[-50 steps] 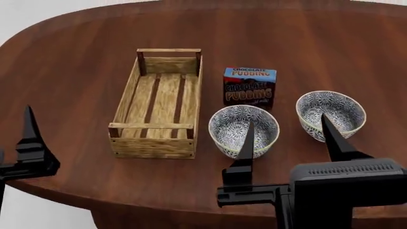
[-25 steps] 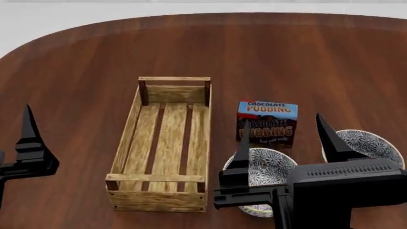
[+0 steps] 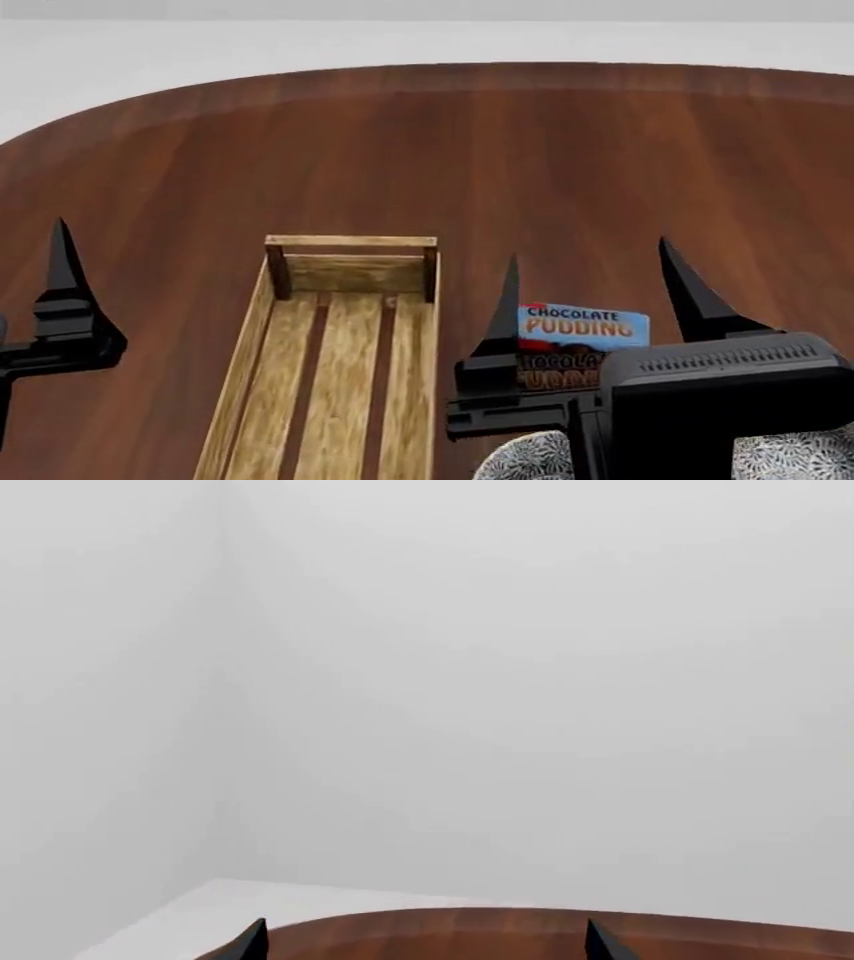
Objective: Stack the left bowl on the right bowl and place them in the tray.
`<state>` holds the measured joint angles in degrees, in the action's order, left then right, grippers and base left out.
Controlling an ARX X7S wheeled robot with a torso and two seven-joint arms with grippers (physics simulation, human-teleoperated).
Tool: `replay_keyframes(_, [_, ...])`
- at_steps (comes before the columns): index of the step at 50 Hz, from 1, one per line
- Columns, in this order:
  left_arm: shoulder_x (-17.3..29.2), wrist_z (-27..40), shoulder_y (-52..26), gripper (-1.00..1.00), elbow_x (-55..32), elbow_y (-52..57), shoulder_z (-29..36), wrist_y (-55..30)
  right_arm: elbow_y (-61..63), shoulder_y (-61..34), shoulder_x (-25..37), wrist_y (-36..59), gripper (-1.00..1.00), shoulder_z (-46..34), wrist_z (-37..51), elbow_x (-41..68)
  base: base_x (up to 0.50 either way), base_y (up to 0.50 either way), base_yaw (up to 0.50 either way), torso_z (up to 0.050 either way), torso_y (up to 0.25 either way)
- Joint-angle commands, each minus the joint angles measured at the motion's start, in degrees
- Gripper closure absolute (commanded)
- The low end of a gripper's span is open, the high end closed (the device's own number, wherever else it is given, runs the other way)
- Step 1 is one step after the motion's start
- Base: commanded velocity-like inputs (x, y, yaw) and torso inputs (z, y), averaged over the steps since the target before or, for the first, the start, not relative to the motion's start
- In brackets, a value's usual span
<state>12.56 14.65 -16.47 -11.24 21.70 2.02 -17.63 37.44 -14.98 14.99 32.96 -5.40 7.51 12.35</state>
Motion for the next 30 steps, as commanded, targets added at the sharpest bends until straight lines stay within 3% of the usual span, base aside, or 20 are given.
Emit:
replay_keyframes(1, [0.26,0.16,-0.04,-1.0,-0.69,0.21,0.05,-0.24,-0.12,-0.15,0.26,0.04,-1.0,-0.28,0.4,0.15,0.5,0.0,0.0,0.0,0.0])
replay_keyframes(11, [1.12,-1.18,-0.17,-1.0,-4.54,1.73,-0.38,-4.76,-0.08,-0.06,-0.01,-0.15,-1.0,0.45,1.06,0.91,0.5,0.0,0.0,0.0,0.001])
replay_keyframes(25, [2.39,-1.87,1.59,-1.0,-5.06,2.78,0.24,-4.89,0.74,-0.68,-0.14,2.33,-1.0,0.4,2.23,1.83,0.5,0.0,0.0,0.0,0.001])
replay_keyframes(30, [2.67,-1.56,2.15,-1.0,-4.42,3.01,0.65,-4.47,1.41,-0.52,-0.07,2.16,-1.0,0.47,2.42,2.04,-0.01,0.0,0.0,0.0,0.002])
